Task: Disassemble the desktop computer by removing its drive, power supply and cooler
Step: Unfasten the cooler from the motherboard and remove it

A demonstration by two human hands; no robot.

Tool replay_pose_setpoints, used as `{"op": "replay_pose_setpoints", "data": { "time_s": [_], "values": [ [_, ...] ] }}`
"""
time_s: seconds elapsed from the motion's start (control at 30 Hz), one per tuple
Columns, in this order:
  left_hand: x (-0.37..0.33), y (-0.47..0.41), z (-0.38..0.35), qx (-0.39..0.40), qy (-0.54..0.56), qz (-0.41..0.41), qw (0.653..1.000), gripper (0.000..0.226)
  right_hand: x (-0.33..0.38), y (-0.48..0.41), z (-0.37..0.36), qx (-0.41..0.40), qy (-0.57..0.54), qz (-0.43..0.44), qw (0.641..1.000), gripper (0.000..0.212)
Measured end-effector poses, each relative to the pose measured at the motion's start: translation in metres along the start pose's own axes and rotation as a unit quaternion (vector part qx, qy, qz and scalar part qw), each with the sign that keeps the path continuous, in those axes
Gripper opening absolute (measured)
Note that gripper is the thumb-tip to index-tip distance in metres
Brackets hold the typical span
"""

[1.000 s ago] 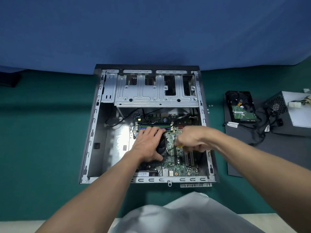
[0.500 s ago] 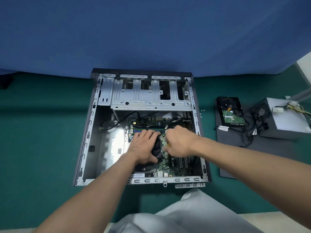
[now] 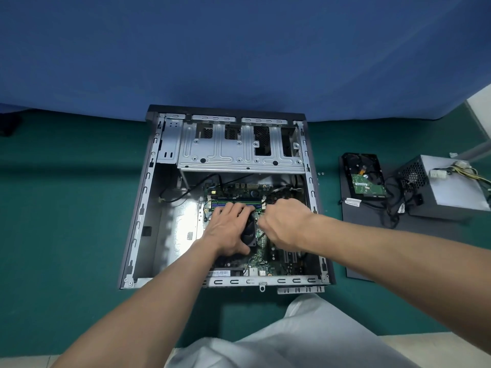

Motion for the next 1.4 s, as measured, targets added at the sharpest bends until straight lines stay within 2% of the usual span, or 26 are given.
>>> {"op": "replay_pose_setpoints", "data": {
  "time_s": [0.1, 0.13, 0.2, 0.23, 0.33, 0.37, 0.4, 0.43, 0.5, 0.57, 0.6, 0.67, 0.7, 0.77, 0.8, 0.87, 0.97, 1.0, 1.03, 1.07, 1.17, 1.2, 1.23, 1.3, 1.33, 1.4],
  "values": [
    [0.001, 0.001, 0.001, 0.000, 0.004, 0.002, 1.000, 0.102, 0.012, 0.000, 0.006, -0.043, 0.016, 0.075, 0.996, 0.018],
    [0.001, 0.002, 0.001, 0.000, 0.008, 0.003, 1.000, 0.102, 0.009, -0.001, 0.009, -0.051, -0.040, 0.060, 0.996, 0.012],
    [0.001, 0.002, 0.002, 0.000, 0.010, 0.002, 1.000, 0.102, -0.006, -0.007, 0.002, -0.022, -0.203, -0.025, 0.979, 0.027],
    [0.000, 0.001, 0.001, 0.004, 0.009, 0.002, 1.000, 0.103, -0.016, -0.009, -0.007, 0.000, -0.302, -0.089, 0.949, 0.033],
    [0.000, 0.001, 0.000, 0.007, 0.010, 0.004, 1.000, 0.105, -0.031, -0.001, -0.037, 0.100, -0.535, -0.258, 0.798, 0.029],
    [0.000, 0.001, 0.000, 0.007, 0.009, 0.004, 1.000, 0.106, -0.030, 0.002, -0.042, 0.133, -0.562, -0.273, 0.770, 0.026],
    [0.000, 0.001, 0.000, 0.007, 0.009, 0.004, 1.000, 0.106, -0.029, 0.004, -0.042, 0.151, -0.561, -0.268, 0.768, 0.025],
    [0.001, 0.001, 0.000, 0.007, 0.008, 0.004, 1.000, 0.106, -0.029, 0.003, -0.041, 0.153, -0.541, -0.258, 0.785, 0.024],
    [0.001, 0.000, 0.001, 0.005, 0.006, 0.005, 1.000, 0.106, -0.028, 0.000, -0.030, 0.119, -0.430, -0.211, 0.869, 0.022],
    [0.000, 0.000, 0.002, 0.006, 0.006, 0.006, 1.000, 0.106, -0.018, 0.002, -0.012, 0.069, -0.223, -0.113, 0.966, 0.016],
    [0.000, 0.000, 0.002, 0.007, 0.007, 0.007, 1.000, 0.106, -0.009, 0.003, -0.006, 0.037, -0.112, -0.055, 0.991, 0.016],
    [0.000, 0.001, 0.001, 0.007, 0.008, 0.006, 1.000, 0.105, 0.011, 0.005, 0.001, -0.018, 0.046, 0.065, 0.997, 0.024],
    [0.000, 0.001, 0.002, 0.007, 0.008, 0.005, 1.000, 0.105, 0.018, 0.005, 0.003, -0.033, 0.072, 0.098, 0.992, 0.024],
    [0.000, 0.002, 0.002, 0.005, 0.009, 0.006, 1.000, 0.104, 0.016, 0.001, 0.009, -0.046, -0.003, 0.086, 0.995, 0.013],
    [0.000, 0.002, 0.001, 0.003, 0.009, 0.006, 1.000, 0.105, 0.008, -0.004, 0.008, -0.034, -0.087, 0.041, 0.995, 0.020],
    [0.002, 0.001, 0.001, 0.000, 0.006, 0.004, 1.000, 0.105, -0.012, -0.011, -0.003, 0.011, -0.288, -0.081, 0.954, 0.034],
    [0.002, 0.001, 0.000, -0.003, 0.004, 0.003, 1.000, 0.105, -0.031, -0.005, -0.033, 0.112, -0.547, -0.265, 0.786, 0.028],
    [0.002, 0.000, 0.000, -0.004, 0.003, 0.002, 1.000, 0.106, -0.030, -0.002, -0.037, 0.149, -0.566, -0.276, 0.763, 0.025],
    [0.002, 0.000, 0.000, -0.002, 0.004, 0.002, 1.000, 0.106, -0.030, -0.001, -0.037, 0.171, -0.552, -0.266, 0.772, 0.024],
    [0.002, 0.000, -0.001, 0.001, 0.005, 0.002, 1.000, 0.107, -0.029, -0.002, -0.035, 0.175, -0.517, -0.247, 0.801, 0.023],
    [0.002, 0.000, 0.000, 0.000, 0.000, 0.003, 1.000, 0.106, -0.022, -0.006, -0.016, 0.113, -0.286, -0.140, 0.941, 0.023],
    [0.002, 0.000, 0.000, 0.001, 0.001, 0.002, 1.000, 0.106, -0.016, -0.005, -0.009, 0.086, -0.187, -0.097, 0.974, 0.022],
    [0.002, 0.000, 0.000, 0.001, 0.002, 0.001, 1.000, 0.105, -0.007, -0.002, -0.004, 0.055, -0.101, -0.050, 0.992, 0.018],
    [0.001, 0.000, 0.001, -0.001, 0.002, 0.001, 1.000, 0.103, 0.007, 0.002, 0.003, -0.001, 0.028, 0.049, 0.998, 0.022],
    [0.001, 0.001, 0.001, -0.001, 0.002, 0.001, 1.000, 0.103, 0.011, 0.002, 0.005, -0.012, 0.048, 0.075, 0.996, 0.023],
    [0.002, 0.001, 0.000, -0.002, 0.005, 0.002, 1.000, 0.102, 0.004, -0.001, 0.007, -0.017, -0.053, 0.038, 0.998, 0.013]
  ]
}}
Point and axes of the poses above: each hand's wrist, its own y-axis away from the middle knuckle, its own z-axis out of the back of the hand, x = y × z, the point moved 7 cm from there along -y, towards the middle knuckle, and after that the axes turned 1 degree about y, right-handed, at the moved point
